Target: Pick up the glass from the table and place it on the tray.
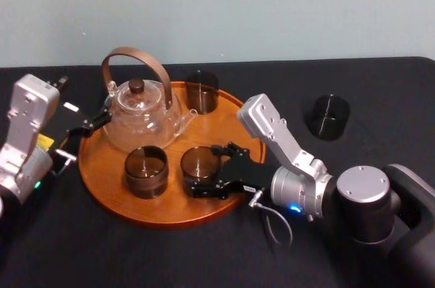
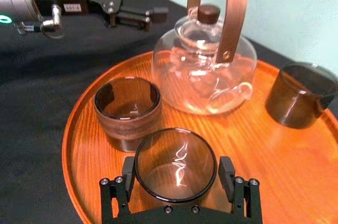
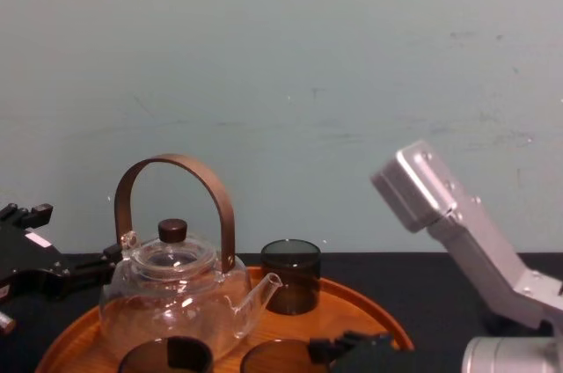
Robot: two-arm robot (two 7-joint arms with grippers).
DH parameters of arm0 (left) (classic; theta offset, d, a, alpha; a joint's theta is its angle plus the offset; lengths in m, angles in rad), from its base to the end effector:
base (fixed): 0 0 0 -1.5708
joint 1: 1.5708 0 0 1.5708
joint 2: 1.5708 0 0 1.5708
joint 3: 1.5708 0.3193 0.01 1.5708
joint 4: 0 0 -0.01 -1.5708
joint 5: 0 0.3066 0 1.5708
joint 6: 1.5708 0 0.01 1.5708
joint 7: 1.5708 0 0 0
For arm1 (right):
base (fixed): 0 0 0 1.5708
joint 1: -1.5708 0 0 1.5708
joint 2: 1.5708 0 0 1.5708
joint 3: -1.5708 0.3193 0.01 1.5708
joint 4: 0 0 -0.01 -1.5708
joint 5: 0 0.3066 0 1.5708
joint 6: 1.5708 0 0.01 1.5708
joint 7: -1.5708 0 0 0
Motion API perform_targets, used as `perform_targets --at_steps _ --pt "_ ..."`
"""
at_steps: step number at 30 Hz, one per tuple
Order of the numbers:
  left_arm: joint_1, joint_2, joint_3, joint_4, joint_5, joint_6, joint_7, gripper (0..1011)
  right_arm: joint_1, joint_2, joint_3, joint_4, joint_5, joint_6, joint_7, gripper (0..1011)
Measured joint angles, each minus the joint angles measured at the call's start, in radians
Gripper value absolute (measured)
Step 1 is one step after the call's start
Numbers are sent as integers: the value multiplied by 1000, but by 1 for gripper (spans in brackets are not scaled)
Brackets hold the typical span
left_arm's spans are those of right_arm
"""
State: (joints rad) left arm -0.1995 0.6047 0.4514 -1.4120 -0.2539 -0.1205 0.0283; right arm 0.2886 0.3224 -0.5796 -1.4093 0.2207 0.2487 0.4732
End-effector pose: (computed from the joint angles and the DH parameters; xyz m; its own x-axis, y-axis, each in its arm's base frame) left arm 0.3608 0.0999 -0.3255 0.2923 0.8803 0.3738 -0.9553 0.2873 0.0703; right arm 0.3756 0.0456 -0.3249 0.8092 -0.5864 0.0361 0.5558 0.7441 -0.3706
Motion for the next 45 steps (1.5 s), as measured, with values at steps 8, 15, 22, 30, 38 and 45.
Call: perform_targets --at_steps 8,15,22,30,38,45 --pt "0 0 0 0 0 0 0 1001 -33 29 18 -75 -16 -28 -23 1002" --pt "0 0 0 0 0 0 0 1001 -61 52 38 -133 -19 -31 -29 1002" --pt "0 0 0 0 0 0 0 1001 -93 76 66 -184 -3 -31 -30 1002" --pt "0 0 0 0 0 0 0 1002 -149 117 117 -247 56 -52 -21 1002" --pt "0 0 0 0 0 0 0 1001 -213 162 179 -285 123 -78 -27 1002" --pt "0 0 0 0 0 0 0 1002 -271 207 248 -296 191 -102 -41 1003"
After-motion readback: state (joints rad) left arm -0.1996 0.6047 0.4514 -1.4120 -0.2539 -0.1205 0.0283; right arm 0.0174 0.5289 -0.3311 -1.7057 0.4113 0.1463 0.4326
